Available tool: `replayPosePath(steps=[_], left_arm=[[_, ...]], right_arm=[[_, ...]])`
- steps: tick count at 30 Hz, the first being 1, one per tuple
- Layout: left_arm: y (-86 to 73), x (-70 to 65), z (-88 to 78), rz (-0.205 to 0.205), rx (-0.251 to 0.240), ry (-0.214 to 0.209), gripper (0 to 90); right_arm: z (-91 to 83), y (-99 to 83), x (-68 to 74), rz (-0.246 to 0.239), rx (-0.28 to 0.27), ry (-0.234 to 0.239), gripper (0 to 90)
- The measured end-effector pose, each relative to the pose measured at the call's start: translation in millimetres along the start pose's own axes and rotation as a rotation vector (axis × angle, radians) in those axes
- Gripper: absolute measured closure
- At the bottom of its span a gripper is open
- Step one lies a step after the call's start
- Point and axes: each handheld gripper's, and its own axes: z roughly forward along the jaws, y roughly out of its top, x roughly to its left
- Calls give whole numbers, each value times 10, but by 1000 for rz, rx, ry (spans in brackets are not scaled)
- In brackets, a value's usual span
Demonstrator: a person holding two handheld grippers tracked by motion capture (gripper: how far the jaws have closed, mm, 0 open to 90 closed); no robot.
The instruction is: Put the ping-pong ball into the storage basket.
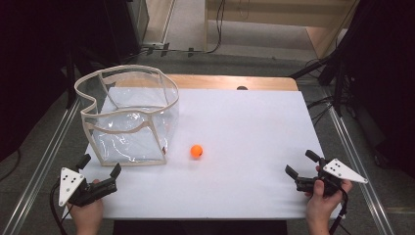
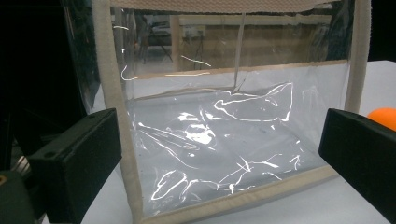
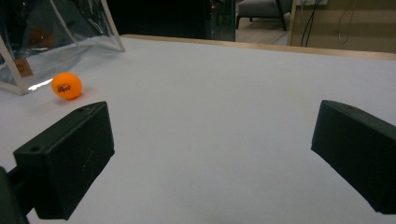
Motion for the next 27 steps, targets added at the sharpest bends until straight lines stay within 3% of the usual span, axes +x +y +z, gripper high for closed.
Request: replayPosePath(steps=[4,7,10,15,17,22,27], left_arm=[[-2,18,-8,-20,-6,1,0],[-4,16,-10,-23,-6,3,0],[-3,-7,-5,-4,3,5,0],[-2,-3,-10,-15,7,8,0],[-2,-2,-8,-16,8,11,0],[-3,-42,10,20,27,19,0],[-3,-16,7,-7,23,16,0]], right_arm=[[28,35,26,-9,-3,67,0],[47,95,81,-48,16,50,0],[52,174,103,-59,14,77,0],[85,269,139,-79,50,90,0],[121,333,183,-106,83,114,0],[193,417,225,-122,125,162,0],[261,519,257,-134,141,200,0]])
